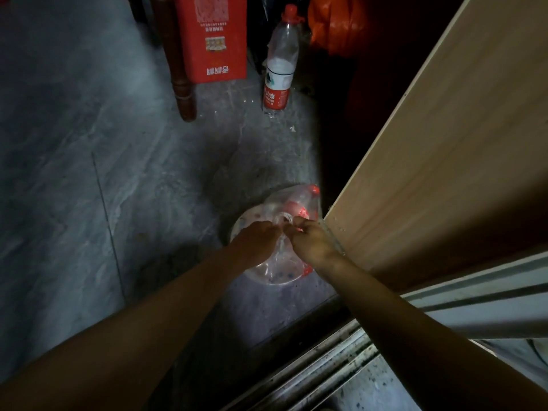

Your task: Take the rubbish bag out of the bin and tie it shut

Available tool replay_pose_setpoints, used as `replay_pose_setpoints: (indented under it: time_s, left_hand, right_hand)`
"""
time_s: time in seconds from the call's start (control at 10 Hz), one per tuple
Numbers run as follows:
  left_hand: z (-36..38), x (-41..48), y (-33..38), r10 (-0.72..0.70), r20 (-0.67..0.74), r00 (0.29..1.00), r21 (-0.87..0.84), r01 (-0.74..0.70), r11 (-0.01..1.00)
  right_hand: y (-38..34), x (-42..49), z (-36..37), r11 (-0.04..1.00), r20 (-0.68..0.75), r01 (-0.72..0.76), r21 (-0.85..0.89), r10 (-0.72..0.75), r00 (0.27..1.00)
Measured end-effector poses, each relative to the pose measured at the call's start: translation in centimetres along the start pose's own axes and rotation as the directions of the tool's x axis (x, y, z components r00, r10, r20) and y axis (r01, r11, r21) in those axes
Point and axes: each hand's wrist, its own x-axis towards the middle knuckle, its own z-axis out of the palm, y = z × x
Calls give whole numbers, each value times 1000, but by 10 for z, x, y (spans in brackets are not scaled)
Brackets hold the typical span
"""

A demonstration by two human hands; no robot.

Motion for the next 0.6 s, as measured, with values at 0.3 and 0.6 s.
replay_pose_setpoints:
  time_s: [0.3,0.6]
  left_hand:
    - [-3,-1,-6,59,-53,997,-74,-63,995]
    - [-108,-22,35,-354,-52,934,-726,208,656]
  right_hand:
    - [-2,-1,-2,999,-50,-3,52,6,999]
    - [-53,-28,-43,996,-69,-45,76,50,996]
